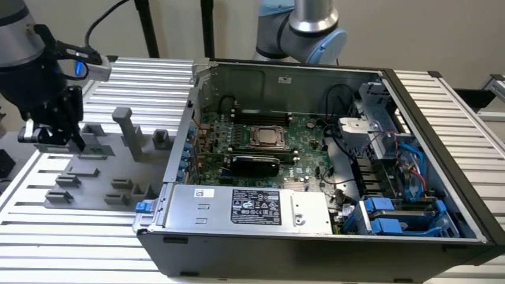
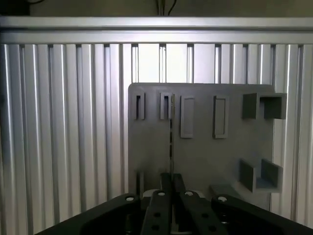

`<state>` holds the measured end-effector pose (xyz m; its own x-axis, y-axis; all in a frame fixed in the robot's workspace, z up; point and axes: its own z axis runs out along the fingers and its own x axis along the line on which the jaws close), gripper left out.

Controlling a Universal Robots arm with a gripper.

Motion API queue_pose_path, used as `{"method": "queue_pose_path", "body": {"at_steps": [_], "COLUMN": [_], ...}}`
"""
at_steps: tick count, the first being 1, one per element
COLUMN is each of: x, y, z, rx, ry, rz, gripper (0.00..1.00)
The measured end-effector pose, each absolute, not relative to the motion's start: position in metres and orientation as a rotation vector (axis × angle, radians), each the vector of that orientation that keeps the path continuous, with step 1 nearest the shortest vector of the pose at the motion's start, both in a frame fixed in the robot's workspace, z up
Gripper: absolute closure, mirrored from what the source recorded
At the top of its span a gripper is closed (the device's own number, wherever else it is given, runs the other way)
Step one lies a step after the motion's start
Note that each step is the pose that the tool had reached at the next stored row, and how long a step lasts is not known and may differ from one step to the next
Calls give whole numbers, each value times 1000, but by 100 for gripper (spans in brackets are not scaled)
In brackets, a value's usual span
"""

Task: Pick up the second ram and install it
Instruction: 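Pick up the second ram and move it above second insertion slot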

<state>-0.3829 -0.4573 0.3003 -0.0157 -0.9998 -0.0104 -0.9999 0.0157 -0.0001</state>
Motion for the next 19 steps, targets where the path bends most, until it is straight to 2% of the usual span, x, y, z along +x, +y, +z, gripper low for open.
{"method": "queue_pose_path", "body": {"at_steps": [19], "x": [-313], "y": [-457], "z": [387], "rx": [-2196], "ry": [2230], "rz": [20], "gripper": [100]}}
